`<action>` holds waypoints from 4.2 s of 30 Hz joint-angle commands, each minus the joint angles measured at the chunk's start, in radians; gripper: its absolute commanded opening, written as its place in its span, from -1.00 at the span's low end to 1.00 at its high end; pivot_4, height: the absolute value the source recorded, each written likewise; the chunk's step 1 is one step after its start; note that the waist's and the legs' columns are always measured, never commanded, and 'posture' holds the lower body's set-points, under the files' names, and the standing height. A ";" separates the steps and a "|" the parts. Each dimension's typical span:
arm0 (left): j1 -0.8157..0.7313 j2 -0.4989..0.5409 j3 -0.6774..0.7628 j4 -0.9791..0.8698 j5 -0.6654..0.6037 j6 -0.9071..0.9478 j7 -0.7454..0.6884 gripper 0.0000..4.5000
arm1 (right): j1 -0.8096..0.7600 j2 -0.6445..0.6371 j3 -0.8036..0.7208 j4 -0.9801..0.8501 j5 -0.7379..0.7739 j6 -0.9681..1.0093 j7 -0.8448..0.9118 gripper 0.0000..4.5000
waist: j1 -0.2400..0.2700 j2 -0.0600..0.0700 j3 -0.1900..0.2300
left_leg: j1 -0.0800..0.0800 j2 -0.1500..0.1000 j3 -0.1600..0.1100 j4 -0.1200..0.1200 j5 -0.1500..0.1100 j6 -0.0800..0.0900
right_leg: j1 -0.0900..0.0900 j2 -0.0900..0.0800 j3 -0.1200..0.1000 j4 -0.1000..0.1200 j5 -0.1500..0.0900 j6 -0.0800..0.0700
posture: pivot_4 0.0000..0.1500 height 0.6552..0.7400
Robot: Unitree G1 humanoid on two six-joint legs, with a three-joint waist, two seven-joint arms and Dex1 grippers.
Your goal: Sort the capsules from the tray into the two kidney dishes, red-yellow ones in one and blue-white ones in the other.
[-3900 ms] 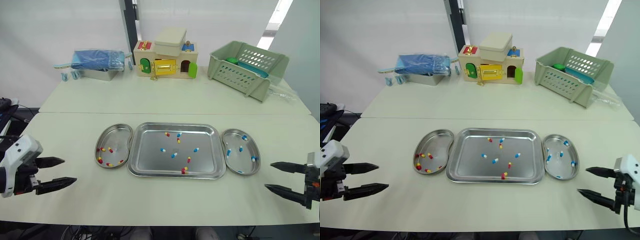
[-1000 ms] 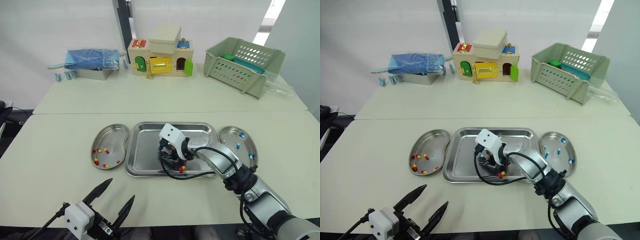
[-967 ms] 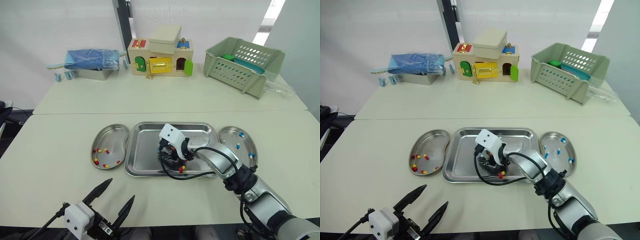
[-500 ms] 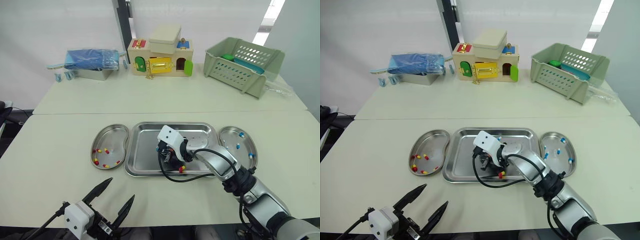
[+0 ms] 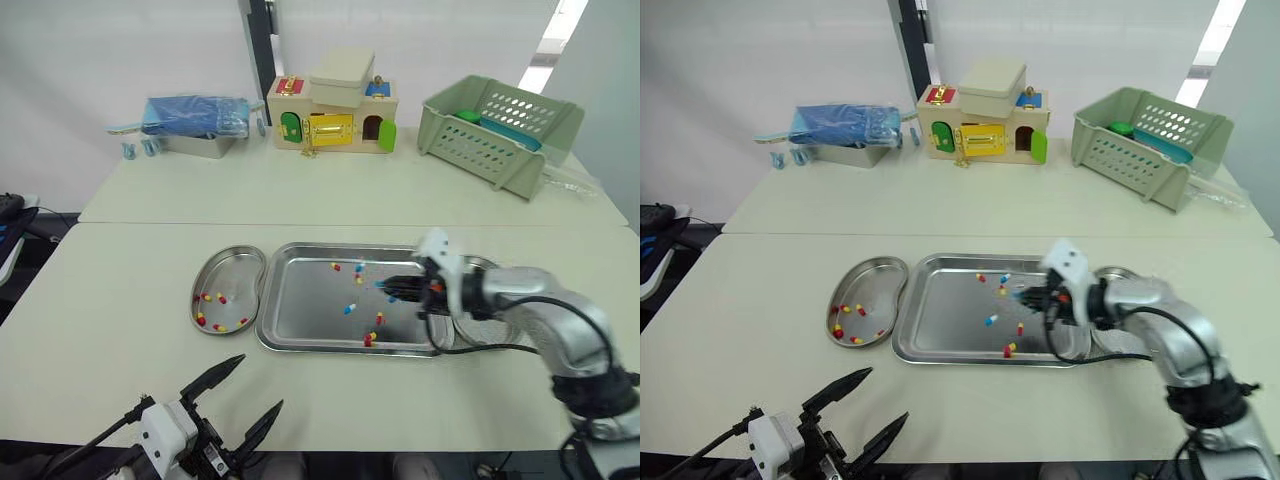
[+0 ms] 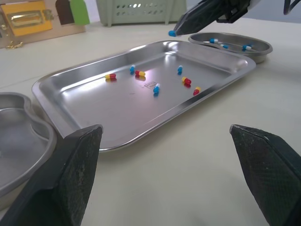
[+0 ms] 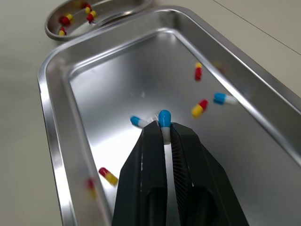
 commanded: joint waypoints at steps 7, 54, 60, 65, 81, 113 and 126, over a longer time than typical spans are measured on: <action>-0.059 0.087 -0.027 0.018 -0.068 -0.018 -0.123 1.00 | 0.226 -0.172 -0.302 -0.006 0.051 -0.105 0.047 -0.99 | -0.009 0.000 0.000 | 0.002 0.000 0.001 0.000 0.000 0.000 | 0.002 0.000 0.001 0.000 0.000 0.000 | 1.00 1.00; -0.083 0.124 0.103 -0.015 -0.061 0.143 0.015 1.00 | 0.911 0.164 -0.401 -0.103 0.067 -0.873 0.222 0.98 | -0.005 0.000 -0.001 | 0.008 0.001 0.000 0.000 0.000 0.000 | 0.010 0.001 -0.001 -0.001 0.000 0.000 | 1.00 1.00; -0.086 0.157 0.157 -0.023 -0.063 0.182 0.021 1.00 | 1.012 0.241 -0.305 -0.109 0.011 -0.972 0.179 0.98 | 0.000 -0.001 -0.001 | 0.013 0.001 0.000 -0.001 0.000 0.000 | 0.015 0.001 0.000 -0.002 -0.001 0.000 | 1.00 1.00; -0.145 0.260 0.199 -0.014 -0.101 0.280 -0.023 1.00 | 0.996 0.244 -0.274 -0.092 -0.005 -0.996 0.133 0.98 | 0.000 0.000 -0.001 | 0.013 0.001 0.000 -0.001 0.000 0.000 | 0.015 0.001 0.000 -0.001 -0.001 0.000 | 1.00 1.00; -1.128 0.487 -0.226 0.409 0.013 0.610 -0.363 1.00 | 1.011 0.235 -0.196 -0.133 -0.047 -1.036 0.022 0.98 | -0.009 0.001 0.000 | 0.013 0.001 -0.002 -0.002 0.000 0.000 | 0.014 0.002 -0.003 0.000 -0.001 -0.001 | 1.00 1.00; -1.827 -0.037 -0.484 1.546 0.542 0.110 -0.433 0.04 | 1.078 0.247 -0.108 -0.089 -0.093 -1.132 -0.063 1.00 | -0.025 -0.003 0.002 | 0.009 -0.001 -0.005 0.002 0.000 0.000 | 0.012 0.002 -0.004 0.001 -0.001 0.000 | 1.00 1.00; -1.856 -0.089 -0.449 1.631 0.570 0.153 -0.366 0.04 | 1.084 0.247 -0.075 -0.112 -0.107 -1.125 -0.100 1.00 | -0.024 -0.003 0.002 | 0.008 -0.001 -0.006 0.002 0.000 0.000 | 0.012 0.002 -0.005 0.001 -0.001 0.000 | 1.00 1.00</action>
